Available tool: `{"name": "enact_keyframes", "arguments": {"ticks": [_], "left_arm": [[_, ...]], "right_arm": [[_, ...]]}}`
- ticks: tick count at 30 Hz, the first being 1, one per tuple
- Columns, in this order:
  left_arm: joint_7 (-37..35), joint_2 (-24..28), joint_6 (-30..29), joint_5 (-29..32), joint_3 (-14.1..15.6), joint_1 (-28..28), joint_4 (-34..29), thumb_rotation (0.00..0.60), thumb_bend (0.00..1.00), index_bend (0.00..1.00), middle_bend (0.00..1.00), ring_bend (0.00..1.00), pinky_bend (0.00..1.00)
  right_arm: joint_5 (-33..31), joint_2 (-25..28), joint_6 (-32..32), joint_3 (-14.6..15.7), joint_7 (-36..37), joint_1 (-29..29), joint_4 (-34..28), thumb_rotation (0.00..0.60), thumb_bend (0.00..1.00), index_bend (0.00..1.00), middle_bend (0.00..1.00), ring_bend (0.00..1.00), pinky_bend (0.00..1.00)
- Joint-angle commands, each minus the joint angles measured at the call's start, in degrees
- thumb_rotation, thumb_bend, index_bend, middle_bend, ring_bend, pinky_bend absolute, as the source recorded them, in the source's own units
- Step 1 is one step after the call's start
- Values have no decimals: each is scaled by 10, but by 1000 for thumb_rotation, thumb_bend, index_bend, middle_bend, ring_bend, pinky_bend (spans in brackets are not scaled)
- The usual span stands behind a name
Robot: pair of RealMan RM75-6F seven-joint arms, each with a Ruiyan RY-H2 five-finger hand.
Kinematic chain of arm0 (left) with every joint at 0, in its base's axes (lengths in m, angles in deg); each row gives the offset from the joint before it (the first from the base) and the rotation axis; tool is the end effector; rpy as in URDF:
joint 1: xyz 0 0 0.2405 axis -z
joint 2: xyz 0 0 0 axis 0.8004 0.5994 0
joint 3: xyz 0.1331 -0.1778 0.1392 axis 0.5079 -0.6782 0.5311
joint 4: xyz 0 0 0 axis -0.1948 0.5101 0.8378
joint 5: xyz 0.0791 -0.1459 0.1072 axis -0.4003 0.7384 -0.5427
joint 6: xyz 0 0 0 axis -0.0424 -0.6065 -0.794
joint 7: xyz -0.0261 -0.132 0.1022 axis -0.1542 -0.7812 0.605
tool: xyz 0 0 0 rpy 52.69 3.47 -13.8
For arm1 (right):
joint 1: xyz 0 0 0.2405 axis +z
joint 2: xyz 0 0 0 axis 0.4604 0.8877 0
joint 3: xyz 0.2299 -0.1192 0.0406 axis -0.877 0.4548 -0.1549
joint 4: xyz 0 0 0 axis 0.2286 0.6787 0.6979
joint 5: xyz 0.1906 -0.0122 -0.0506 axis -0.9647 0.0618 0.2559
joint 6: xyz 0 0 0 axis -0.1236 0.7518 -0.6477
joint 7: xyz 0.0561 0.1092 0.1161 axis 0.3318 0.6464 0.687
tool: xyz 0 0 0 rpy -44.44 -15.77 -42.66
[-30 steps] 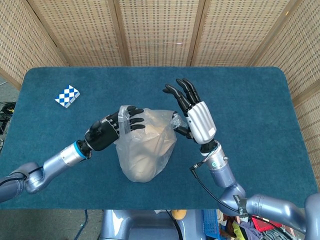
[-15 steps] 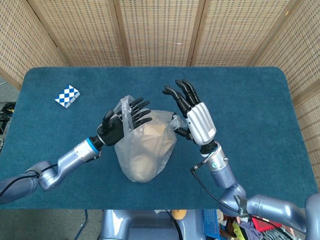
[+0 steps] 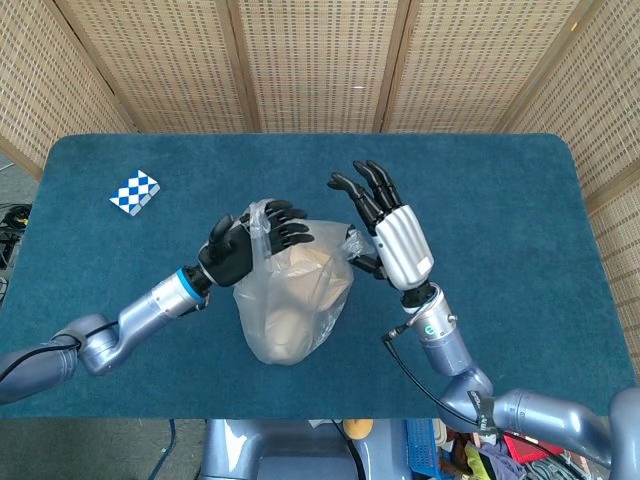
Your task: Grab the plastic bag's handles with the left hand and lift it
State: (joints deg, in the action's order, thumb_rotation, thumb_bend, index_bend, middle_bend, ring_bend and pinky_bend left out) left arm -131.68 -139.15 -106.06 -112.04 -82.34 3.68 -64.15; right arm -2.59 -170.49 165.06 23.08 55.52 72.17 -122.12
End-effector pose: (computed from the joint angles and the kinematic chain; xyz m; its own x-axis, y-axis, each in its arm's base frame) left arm -0.0558 0.3867 0.0562 -0.6150 0.7053 -0.3526 0.0133 0.4564 0.8897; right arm -0.0324 -0.3669 0.0980 -0.2295 0.0984 0.9683 -0.7415 -0.6621 -0.1085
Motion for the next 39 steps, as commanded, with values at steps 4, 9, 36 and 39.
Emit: {"name": "enact_keyframes", "arguments": {"ticks": [4,9,36,39], "left_arm": [[49,4,-28,-41,36,-16,22,369,198,307,276,258,197],[88,6,-12,-32,36,-12,5,372,197,300,255,237,194],[241,11,71,-17,22,32,-67,425,198,279,227,221,164],[283,12,73,-24,24,34,-72,534,197,165,156,171,153]], "right_arm": [[0,8,-4,-5,6,1,-8,600,835,0,249,35,8],[2,17,-7,-9,7,3,-29,600,836,0,248,34,8],[-7,46,-48,-9,-9,17,-86,600,836,0,249,35,8],[-7,49,-53,-9,-15,19,-92,600,836,0,248,35,7]]}}
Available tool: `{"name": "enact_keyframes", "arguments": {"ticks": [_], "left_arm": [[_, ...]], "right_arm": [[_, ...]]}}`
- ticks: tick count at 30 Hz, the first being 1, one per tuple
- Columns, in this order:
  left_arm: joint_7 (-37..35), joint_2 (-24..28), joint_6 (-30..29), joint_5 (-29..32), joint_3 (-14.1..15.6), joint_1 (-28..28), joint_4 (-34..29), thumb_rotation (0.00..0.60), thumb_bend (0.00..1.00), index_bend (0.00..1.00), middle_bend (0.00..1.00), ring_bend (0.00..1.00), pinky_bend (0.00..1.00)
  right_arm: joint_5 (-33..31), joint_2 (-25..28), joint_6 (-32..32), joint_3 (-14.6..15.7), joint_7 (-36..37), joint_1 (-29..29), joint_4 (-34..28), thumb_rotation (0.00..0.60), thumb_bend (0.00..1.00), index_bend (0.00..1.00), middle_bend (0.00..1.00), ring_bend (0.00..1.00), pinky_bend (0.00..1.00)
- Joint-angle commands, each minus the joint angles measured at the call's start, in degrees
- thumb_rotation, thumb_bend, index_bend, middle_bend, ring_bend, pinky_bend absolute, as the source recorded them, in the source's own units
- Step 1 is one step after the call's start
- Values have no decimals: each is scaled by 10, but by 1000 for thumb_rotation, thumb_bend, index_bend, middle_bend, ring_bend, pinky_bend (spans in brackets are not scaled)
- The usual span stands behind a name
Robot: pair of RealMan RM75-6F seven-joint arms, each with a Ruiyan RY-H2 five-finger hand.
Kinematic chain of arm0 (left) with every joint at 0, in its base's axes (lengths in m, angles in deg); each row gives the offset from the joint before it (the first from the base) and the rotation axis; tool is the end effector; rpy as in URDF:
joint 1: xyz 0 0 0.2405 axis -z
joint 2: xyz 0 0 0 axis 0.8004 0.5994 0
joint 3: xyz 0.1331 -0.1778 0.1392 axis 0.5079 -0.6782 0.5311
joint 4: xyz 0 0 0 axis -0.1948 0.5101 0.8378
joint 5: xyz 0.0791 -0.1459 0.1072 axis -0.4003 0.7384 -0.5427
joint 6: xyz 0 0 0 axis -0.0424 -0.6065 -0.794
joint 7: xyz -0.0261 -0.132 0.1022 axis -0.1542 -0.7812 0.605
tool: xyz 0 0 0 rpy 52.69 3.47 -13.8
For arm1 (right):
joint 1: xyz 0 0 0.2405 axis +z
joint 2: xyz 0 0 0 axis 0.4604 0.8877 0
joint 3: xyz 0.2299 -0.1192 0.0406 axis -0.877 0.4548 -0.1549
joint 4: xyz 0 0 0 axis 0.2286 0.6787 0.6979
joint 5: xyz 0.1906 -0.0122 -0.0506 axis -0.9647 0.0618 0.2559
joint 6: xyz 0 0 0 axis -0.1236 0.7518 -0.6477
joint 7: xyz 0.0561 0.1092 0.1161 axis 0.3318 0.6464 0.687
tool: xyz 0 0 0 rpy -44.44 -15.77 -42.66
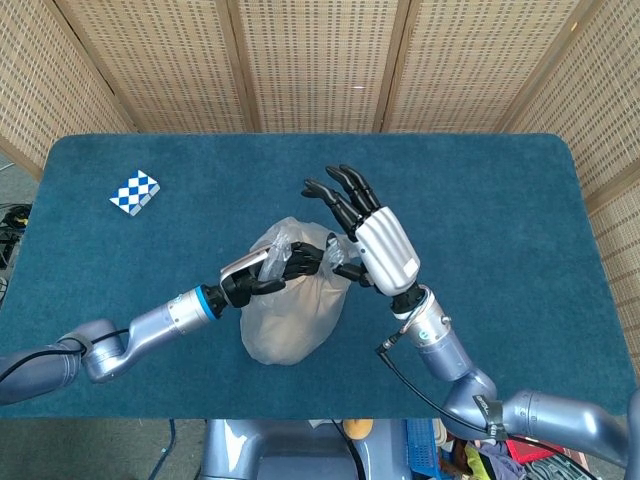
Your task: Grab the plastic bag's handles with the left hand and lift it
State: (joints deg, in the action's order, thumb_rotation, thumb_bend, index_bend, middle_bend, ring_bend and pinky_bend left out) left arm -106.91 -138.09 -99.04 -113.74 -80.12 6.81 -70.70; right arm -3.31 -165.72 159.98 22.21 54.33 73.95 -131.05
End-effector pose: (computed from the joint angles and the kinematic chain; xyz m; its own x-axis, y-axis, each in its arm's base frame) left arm -0.0407 0.3648 0.0276 -0.5312 0.8469 -0.0227 0.3631 0.2518 0.8971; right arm -0.0015 -0.3545 0.1074 -0.2131 -0.0067 0.9770 -0.6908 -0.7061 -0.1555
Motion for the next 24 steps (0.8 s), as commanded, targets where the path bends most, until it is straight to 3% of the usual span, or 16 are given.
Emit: {"name": "enact_keyframes", "arguments": {"ticks": [1,2,5,24], "left_arm": [[45,1,3,-6,1,3,-8,570,196,89,103,130,146],[57,1,3,-6,1,2,-11,589,196,32,51,83,134],[94,1,2,-5,-1,1,-21,600,194,0,0,14,84],[167,36,3,-32,11,16,-85,600,225,0,0,13,35]], "right_arm": [[0,2,-2,0,-4,2,-4,600,835,0,249,35,8],[0,2,-3,0,-6,2,-4,600,835,0,249,35,8],[-1,2,-3,-2,-8,4,-7,600,835,0,249,35,8],[-9,7,-21,-6,-28,18,-15,600,836,0,252,35,8]]}}
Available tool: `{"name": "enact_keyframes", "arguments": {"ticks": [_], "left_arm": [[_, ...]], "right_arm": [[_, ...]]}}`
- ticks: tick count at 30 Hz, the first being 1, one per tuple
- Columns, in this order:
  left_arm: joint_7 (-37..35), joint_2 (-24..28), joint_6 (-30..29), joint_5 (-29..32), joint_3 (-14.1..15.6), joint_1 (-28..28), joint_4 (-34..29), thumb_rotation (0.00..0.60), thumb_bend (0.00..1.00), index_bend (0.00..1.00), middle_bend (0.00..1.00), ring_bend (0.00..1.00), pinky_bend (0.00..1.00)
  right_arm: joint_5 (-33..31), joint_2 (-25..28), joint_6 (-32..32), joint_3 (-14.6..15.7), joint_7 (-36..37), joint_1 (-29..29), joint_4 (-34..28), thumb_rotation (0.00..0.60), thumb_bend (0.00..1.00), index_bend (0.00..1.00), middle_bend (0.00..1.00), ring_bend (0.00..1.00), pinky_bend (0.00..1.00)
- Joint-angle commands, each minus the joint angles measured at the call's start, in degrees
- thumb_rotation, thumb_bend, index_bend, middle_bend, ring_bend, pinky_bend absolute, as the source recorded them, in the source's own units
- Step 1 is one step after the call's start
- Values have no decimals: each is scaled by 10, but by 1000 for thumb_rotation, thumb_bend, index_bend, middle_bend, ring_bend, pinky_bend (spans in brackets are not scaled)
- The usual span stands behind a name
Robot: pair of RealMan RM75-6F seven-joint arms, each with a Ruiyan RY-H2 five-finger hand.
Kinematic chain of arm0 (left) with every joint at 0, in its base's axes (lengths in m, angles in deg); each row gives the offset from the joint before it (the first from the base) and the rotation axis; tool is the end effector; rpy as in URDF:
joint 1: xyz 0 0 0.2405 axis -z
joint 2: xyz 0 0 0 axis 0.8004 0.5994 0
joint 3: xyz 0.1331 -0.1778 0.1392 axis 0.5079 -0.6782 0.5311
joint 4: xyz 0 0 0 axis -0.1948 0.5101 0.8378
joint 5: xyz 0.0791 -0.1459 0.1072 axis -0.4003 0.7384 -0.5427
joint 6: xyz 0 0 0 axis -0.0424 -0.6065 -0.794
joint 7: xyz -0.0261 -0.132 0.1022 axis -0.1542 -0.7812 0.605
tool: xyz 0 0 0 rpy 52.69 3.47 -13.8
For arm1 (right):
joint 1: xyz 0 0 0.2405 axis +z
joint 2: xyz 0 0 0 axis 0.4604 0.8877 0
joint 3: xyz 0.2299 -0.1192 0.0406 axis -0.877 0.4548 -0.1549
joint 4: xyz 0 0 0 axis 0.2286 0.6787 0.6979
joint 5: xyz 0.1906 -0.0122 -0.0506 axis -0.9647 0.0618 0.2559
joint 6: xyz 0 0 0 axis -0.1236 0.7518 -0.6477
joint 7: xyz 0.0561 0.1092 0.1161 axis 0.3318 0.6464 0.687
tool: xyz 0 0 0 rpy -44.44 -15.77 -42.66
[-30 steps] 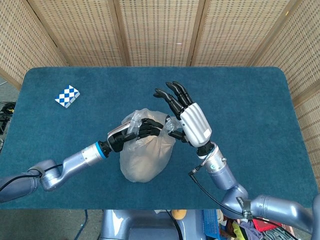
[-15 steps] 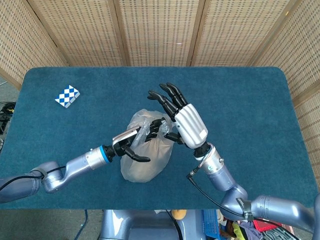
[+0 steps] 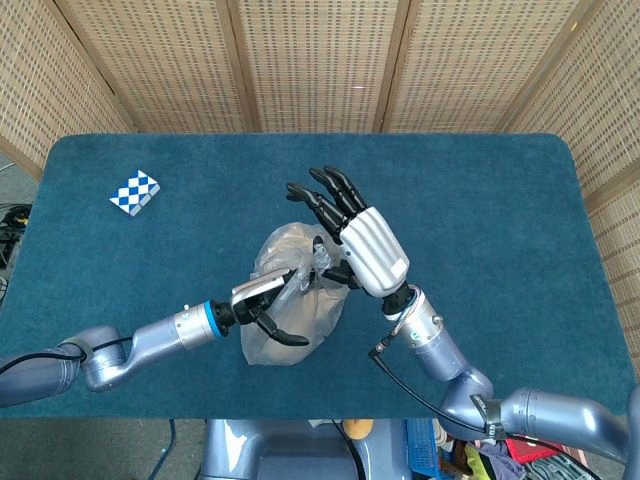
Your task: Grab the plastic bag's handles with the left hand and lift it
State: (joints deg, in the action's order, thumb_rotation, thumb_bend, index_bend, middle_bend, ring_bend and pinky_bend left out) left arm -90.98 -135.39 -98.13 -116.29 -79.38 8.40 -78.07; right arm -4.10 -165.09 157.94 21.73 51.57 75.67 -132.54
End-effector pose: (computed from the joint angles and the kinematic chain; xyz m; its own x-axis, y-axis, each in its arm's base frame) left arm -0.0223 0.3380 0.0282 -0.3589 0.9225 0.1420 0.4946 0.0590 0.8671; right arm 0.0126 -0.3532 0.1060 -0.1717 -0.0114 0.9851 -0.6792 -0.7229 -0.1268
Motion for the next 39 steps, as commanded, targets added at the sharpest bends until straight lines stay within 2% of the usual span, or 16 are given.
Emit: {"name": "enact_keyframes", "arguments": {"ticks": [1,11,23,39], "left_arm": [[12,12,-9,-7,5,-2,-15,600,226,0,0,16,35],[56,27,-13,2,-2,-5,-39,600,224,0,0,16,30],[61,26,-1,7,-15,9,-56,600,225,0,0,27,33],[127,-24,42,63,-48,18,-46,600,229,0,0,29,31]], "right_arm": [[-2,1,0,-2,0,1,1,600,836,0,252,35,8],[-1,6,-6,-2,1,6,-6,600,835,0,252,35,15],[-2,10,-15,-2,-2,14,-6,600,835,0,253,35,42],[1,19,-20,5,7,15,-7,600,836,0,254,37,64]]}}
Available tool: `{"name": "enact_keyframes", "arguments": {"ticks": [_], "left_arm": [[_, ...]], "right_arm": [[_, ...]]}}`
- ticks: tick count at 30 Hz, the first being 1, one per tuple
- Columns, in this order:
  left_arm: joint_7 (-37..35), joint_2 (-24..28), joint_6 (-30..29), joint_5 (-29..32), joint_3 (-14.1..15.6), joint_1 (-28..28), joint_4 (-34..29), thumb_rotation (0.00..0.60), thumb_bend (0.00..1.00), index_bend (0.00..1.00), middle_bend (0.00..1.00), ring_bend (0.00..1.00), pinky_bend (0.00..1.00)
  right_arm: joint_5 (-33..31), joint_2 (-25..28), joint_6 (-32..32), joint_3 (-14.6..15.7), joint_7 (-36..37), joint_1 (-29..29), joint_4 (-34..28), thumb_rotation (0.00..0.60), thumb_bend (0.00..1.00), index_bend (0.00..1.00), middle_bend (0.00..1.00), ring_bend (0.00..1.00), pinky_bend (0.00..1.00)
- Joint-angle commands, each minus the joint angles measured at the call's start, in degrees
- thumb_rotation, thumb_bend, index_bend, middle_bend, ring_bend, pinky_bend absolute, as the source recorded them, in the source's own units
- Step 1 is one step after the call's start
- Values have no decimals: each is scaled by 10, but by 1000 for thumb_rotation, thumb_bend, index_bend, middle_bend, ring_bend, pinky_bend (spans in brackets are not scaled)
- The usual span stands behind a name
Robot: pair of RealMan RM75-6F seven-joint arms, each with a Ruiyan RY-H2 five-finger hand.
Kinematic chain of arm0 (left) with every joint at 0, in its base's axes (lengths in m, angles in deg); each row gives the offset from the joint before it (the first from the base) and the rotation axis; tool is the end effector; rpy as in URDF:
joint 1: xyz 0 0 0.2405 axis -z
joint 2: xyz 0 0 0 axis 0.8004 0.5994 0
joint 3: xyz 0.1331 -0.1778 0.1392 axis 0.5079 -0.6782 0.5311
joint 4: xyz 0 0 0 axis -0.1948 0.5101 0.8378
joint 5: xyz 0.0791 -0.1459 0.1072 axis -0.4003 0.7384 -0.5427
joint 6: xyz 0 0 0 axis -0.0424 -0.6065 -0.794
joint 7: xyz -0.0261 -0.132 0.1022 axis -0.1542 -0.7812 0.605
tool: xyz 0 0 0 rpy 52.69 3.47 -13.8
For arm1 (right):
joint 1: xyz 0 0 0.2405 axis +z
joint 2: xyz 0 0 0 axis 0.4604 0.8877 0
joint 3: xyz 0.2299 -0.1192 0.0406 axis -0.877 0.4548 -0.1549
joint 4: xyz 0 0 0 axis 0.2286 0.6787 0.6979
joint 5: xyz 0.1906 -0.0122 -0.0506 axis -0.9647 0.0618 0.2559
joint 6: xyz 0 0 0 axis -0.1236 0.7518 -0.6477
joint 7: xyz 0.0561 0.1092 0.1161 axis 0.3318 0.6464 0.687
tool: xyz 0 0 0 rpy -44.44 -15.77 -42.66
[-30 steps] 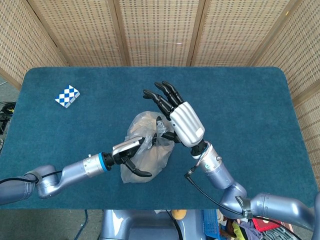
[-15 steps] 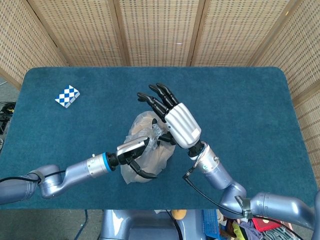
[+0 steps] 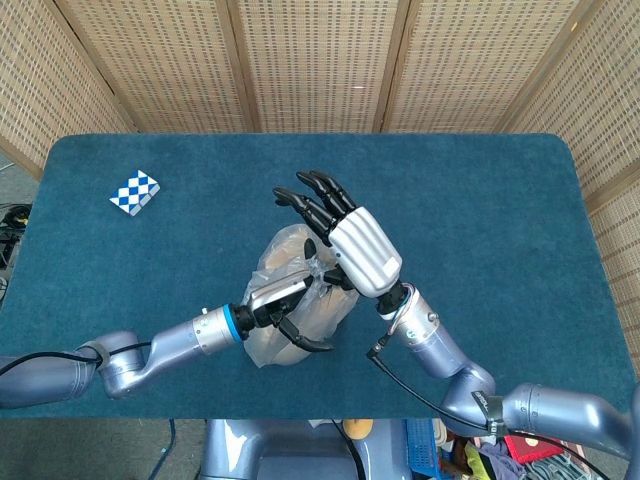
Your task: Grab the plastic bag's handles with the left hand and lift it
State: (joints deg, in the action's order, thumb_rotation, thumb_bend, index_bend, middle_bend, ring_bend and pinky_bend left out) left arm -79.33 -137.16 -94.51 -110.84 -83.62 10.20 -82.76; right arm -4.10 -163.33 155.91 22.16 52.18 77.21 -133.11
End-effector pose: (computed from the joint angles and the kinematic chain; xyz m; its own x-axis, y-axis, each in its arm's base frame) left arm 0.0105 0.3338 0.0205 -0.3288 0.9179 0.2220 0.4952 -0.0326 0.8682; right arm 0.0206 -0.3534 0.1061 -0.1326 -0.0368 0.9905 -0.6595 -0.7427 -0.1159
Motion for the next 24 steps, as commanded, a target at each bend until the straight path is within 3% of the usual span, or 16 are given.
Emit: {"name": "enact_keyframes", "arguments": {"ticks": [1,24], "left_arm": [[14,-8,7,11,-8,0,1,600,229,0,0,29,30],[65,-58,53,62,-60,13,19,600,229,16,0,42,30]], "right_arm": [[2,2,0,1,0,0,-2,600,836,0,254,37,64],[-10,36,-42,3,-17,14,-33,600,832,0,259,41,89]]}}
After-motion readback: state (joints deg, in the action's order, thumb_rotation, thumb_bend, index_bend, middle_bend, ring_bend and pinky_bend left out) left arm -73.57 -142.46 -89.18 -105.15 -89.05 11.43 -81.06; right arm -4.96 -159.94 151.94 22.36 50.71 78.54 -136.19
